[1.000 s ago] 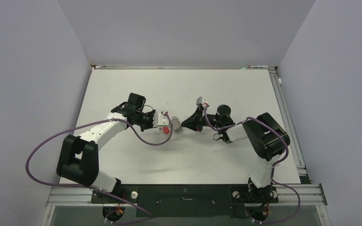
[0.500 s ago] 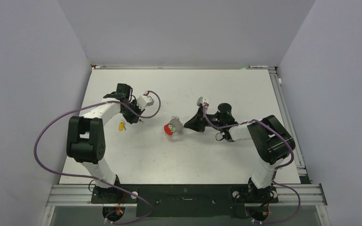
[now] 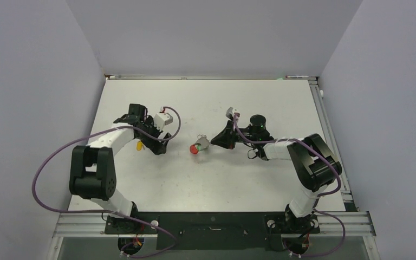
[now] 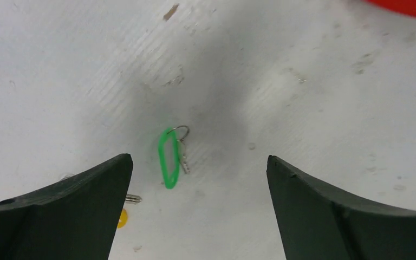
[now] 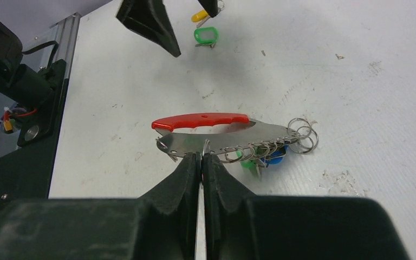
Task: Remove the keys from the keyring
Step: Place the key at the center of the board, then place the keyring at the center of the board.
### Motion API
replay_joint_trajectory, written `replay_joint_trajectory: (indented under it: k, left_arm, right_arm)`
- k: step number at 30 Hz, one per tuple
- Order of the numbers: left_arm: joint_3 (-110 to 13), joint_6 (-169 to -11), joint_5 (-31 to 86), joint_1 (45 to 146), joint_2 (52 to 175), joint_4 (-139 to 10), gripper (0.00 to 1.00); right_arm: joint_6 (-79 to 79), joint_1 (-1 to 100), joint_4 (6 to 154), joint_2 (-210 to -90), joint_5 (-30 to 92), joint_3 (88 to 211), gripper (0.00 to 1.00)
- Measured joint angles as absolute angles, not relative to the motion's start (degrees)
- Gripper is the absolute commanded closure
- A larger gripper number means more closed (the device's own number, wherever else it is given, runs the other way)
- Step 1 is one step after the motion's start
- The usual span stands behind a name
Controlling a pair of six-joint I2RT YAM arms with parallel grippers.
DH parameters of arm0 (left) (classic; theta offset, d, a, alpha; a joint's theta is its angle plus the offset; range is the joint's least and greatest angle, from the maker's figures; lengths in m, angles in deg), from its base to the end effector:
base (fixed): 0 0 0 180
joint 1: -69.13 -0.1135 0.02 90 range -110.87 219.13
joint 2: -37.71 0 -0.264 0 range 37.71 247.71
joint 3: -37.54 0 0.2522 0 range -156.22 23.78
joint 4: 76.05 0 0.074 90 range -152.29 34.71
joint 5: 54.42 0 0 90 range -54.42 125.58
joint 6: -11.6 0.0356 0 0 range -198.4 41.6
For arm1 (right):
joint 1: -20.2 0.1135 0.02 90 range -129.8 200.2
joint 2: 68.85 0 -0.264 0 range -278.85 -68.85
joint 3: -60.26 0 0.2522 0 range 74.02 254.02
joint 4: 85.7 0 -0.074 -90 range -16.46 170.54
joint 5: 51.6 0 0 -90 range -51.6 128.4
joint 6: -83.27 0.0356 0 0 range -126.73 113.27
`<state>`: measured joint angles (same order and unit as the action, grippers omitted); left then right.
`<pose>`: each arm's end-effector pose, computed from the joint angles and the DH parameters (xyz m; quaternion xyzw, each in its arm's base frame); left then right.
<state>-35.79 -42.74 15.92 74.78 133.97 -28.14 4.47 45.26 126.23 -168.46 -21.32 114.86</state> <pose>0.3136 -0.0431 0.1761 0.3693 0.8991 -0.1201 0.2020 0.2877 0.1684 0.1746 -0.3893 0.6368 0.5384 0.3913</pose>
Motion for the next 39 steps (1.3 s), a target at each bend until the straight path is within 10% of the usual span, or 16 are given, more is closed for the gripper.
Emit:
replay_joint_trajectory:
  k: [16,23,31,34,39]
  left_arm:
    - [-26.3,-46.9,-4.5,88.9,123.9,-49.0,0.14]
    - [-25.4,-47.9,-0.7,94.1,123.9,-56.8,0.36]
    - [-24.2,-50.3,0.9,94.0,124.2,-65.1,0.94]
    - [-25.0,-50.0,0.0,94.1,124.2,-63.7,1.0]
    - [-34.0,-49.0,-1.4,94.2,124.1,-51.0,1.0]
  right_arm:
    - [12.8,45.3,125.9,-168.9,-18.5,118.2,0.95]
    - [13.7,45.4,125.5,-169.0,-17.8,119.1,0.95]
    - [13.6,45.4,123.0,-169.0,-17.5,119.1,0.95]
    - [13.5,45.3,122.6,-168.8,-17.2,119.1,0.94]
    - [13.1,44.6,120.5,-165.9,-17.9,119.2,0.41]
